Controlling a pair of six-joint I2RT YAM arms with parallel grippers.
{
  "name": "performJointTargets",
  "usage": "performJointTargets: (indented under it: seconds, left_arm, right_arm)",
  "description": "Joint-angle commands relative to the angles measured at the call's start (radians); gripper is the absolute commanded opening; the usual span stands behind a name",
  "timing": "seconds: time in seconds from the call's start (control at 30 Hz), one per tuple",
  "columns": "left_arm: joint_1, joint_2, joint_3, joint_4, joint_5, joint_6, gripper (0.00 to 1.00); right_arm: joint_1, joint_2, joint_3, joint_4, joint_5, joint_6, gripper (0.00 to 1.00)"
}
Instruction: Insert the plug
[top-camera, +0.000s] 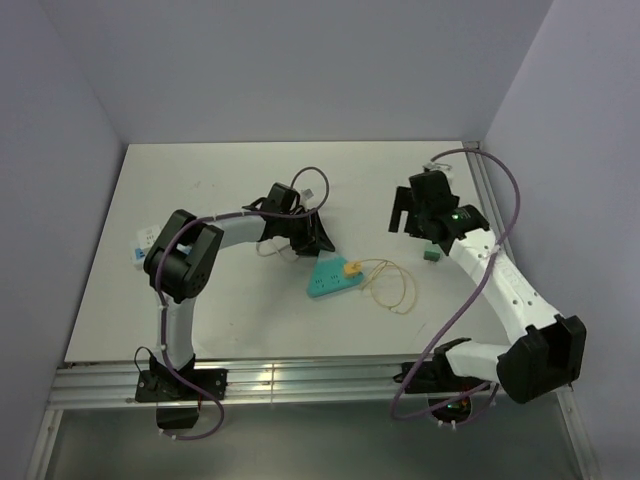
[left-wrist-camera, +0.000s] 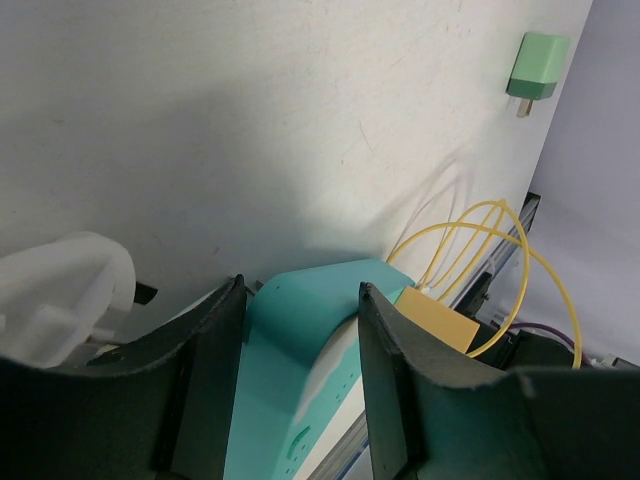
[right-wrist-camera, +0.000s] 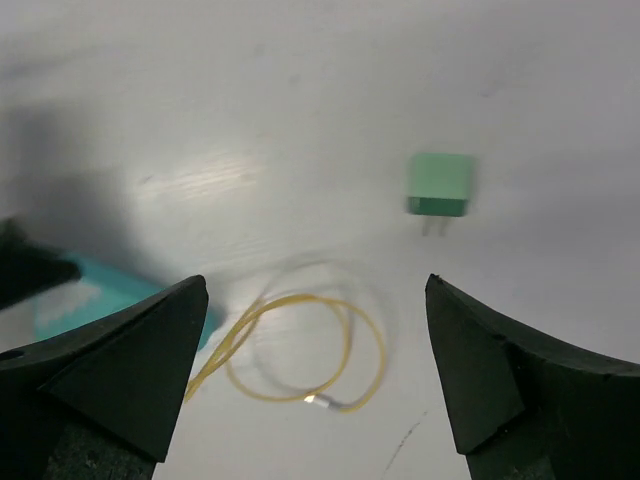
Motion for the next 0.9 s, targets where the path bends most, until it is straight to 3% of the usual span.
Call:
performJointTargets:
  seconds: [0.0, 0.23, 0.33, 0.43, 0.67, 0.87]
  left_arm:
    - [0.007, -0.026, -0.054, -0.015, -0.064, 0.05, 0.39]
    - [0.007, -0.034, -0.065, 0.008, -0.063, 0.064, 0.39]
    - [0.007, -0.04, -0.102, 0.069, -0.049, 0.049, 0.39]
    - [0.008, -0.028, -0.114, 0.083, -0.041, 0.055, 0.39]
    - [0.019, -0.023, -0.134, 0.117, -0.021, 0.073, 0.39]
    - [0.021, -0.023, -0.142, 0.117, -0.024, 0.081, 0.39]
  right_arm:
    - [-0.113, 0.01, -0.066, 0.059, 0.094, 0.051, 0.96]
    - [-0.247, 0.177, -0.094, 0.094, 0.119, 0.028, 0.92]
    - [-0.293, 0.231, -0.083, 0.116, 0.099, 0.018, 0.83]
    - [-0.324, 0.289, -0.055, 0.131, 0.084, -0.007, 0.83]
    - [-0.337, 0.404, 0.012, 0.18, -0.143, -0.097, 0.75]
    - [-0.363, 0.49, 0.034, 0.213, -0.154, -0.105, 0.72]
